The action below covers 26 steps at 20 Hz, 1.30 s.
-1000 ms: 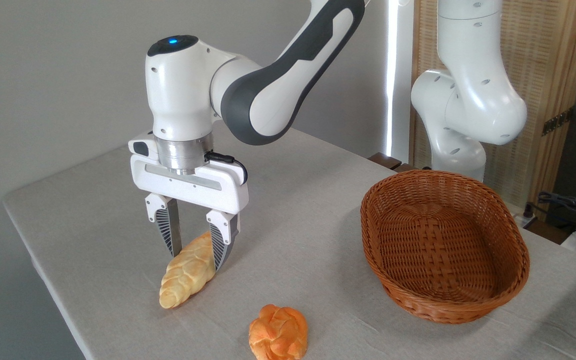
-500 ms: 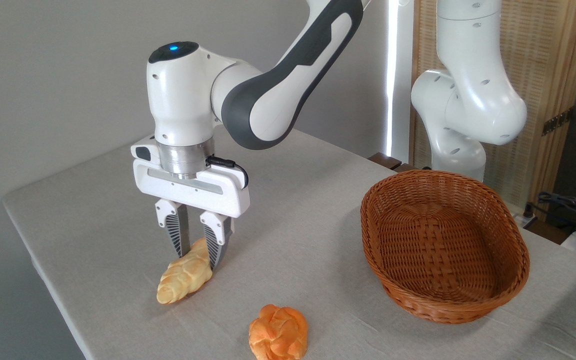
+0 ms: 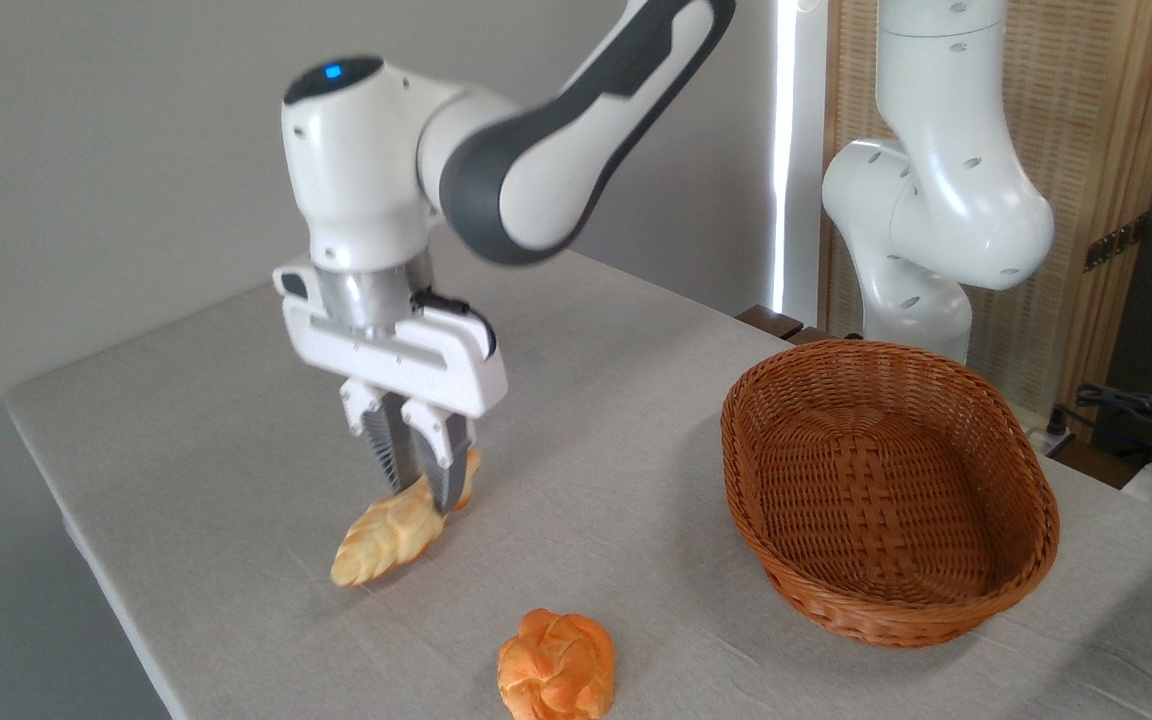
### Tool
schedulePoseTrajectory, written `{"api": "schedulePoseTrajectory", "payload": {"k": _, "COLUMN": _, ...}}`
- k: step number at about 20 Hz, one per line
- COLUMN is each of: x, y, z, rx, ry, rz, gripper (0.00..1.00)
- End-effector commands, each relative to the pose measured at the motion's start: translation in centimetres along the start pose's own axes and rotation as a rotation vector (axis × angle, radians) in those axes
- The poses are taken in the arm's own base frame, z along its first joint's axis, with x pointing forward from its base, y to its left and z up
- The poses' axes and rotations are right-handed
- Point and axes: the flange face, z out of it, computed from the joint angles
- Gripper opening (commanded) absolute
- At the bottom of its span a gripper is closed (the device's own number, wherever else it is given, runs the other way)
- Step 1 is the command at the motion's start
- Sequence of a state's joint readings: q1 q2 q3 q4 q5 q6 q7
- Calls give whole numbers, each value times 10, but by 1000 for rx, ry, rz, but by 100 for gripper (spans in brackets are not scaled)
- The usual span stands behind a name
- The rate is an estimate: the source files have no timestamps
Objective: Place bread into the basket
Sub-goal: 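Close the gripper on the croissant roll and lift it, then carry the held croissant roll over the wicker basket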
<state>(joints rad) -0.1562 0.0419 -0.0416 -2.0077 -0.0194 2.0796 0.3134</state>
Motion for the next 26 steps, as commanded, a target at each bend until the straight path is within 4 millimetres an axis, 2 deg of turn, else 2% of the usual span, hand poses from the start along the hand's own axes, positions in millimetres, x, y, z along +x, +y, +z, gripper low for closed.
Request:
{"api": "schedulePoseTrajectory", "payload": {"k": 1, "x": -44, "y": -4, "z": -66, "rx": -22, "ry": -47, "rz": 146, "gripper": 29}}
{"api": "schedulePoseTrajectory", "payload": {"k": 2, "x": -56, "y": -6, "z": -77, "rx": -33, "ry": -67, "rz": 169, "gripper": 29}}
{"api": "schedulePoseTrajectory", "payload": {"k": 5, "x": -81, "y": 3, "z": -105, "rx": -56, "ry": -111, "rz": 215, "gripper": 31}}
{"api": "schedulePoseTrajectory", "payload": {"k": 7, "x": -95, "y": 7, "z": -112, "rx": -79, "ry": -155, "rz": 281, "gripper": 31}}
{"api": "schedulePoseTrajectory", "payload": {"k": 9, "x": -108, "y": -1, "z": -121, "rx": -70, "ry": -168, "rz": 380, "gripper": 33}}
{"api": "schedulePoseTrajectory", "payload": {"k": 11, "x": -134, "y": -30, "z": -135, "rx": -82, "ry": -160, "rz": 441, "gripper": 39}}
{"api": "schedulePoseTrajectory", "payload": {"k": 13, "x": -154, "y": -49, "z": -143, "rx": -107, "ry": -151, "rz": 417, "gripper": 38}}
{"api": "schedulePoseTrajectory", "payload": {"k": 15, "x": -164, "y": -57, "z": -144, "rx": -128, "ry": -159, "rz": 414, "gripper": 38}}
{"api": "schedulePoseTrajectory", "payload": {"k": 16, "x": -172, "y": -68, "z": -145, "rx": -141, "ry": -153, "rz": 430, "gripper": 38}}
{"api": "schedulePoseTrajectory", "payload": {"k": 18, "x": -202, "y": -96, "z": -153, "rx": -172, "ry": -119, "rz": 429, "gripper": 39}}
{"api": "schedulePoseTrajectory", "payload": {"k": 22, "x": -256, "y": -146, "z": -147, "rx": -251, "ry": -63, "rz": 558, "gripper": 42}}
{"api": "schedulePoseTrajectory", "payload": {"k": 24, "x": -269, "y": -158, "z": -141, "rx": -255, "ry": -69, "rz": 595, "gripper": 42}}
{"api": "schedulePoseTrajectory", "payload": {"k": 26, "x": -271, "y": -160, "z": -135, "rx": -247, "ry": -121, "rz": 720, "gripper": 45}}
